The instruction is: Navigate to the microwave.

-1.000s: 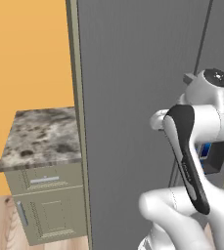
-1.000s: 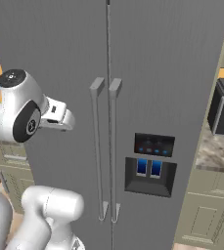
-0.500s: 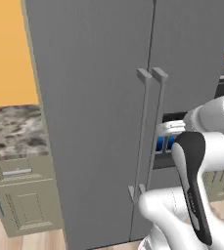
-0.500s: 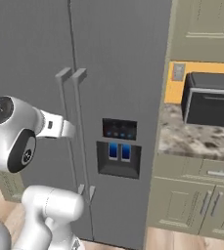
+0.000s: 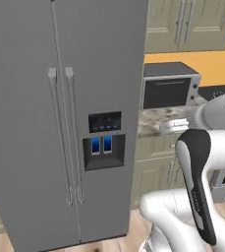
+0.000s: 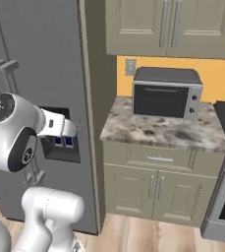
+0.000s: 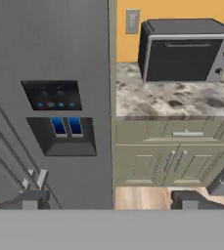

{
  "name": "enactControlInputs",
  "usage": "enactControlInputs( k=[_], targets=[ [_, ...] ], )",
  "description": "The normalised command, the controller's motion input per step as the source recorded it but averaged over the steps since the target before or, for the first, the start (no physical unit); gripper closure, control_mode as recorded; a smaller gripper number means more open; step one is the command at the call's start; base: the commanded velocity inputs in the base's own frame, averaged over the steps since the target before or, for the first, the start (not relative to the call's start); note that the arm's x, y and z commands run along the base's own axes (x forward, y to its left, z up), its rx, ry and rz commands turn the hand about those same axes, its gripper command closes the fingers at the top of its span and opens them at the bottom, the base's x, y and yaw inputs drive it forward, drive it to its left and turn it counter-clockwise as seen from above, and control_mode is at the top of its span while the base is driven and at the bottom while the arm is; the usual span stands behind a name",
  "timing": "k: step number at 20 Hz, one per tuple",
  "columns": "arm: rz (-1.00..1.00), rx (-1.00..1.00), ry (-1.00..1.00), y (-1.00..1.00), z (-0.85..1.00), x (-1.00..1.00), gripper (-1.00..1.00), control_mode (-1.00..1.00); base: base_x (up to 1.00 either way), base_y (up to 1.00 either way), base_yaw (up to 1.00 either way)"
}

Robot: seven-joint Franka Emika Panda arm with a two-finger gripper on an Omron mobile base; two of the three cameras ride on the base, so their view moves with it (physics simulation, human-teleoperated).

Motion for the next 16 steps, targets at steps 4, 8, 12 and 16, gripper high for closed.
enactControlInputs(
  k=[4, 8, 12, 16],
  targets=[
    [0.0, 0.0, 0.0, 0.0, 0.0, 0.0, -1.0, 1.0, 0.0, -1.0, -0.14],
    [0.0, 0.0, 0.0, 0.0, 0.0, 0.0, -1.0, 1.0, 0.05, -1.0, -0.25],
    [0.0, 0.0, 0.0, 0.0, 0.0, 0.0, -1.0, 1.0, 0.26, -1.0, -0.49],
    [0.0, 0.0, 0.0, 0.0, 0.0, 0.0, -1.0, 1.0, 0.32, -1.0, -0.43]
  ],
)
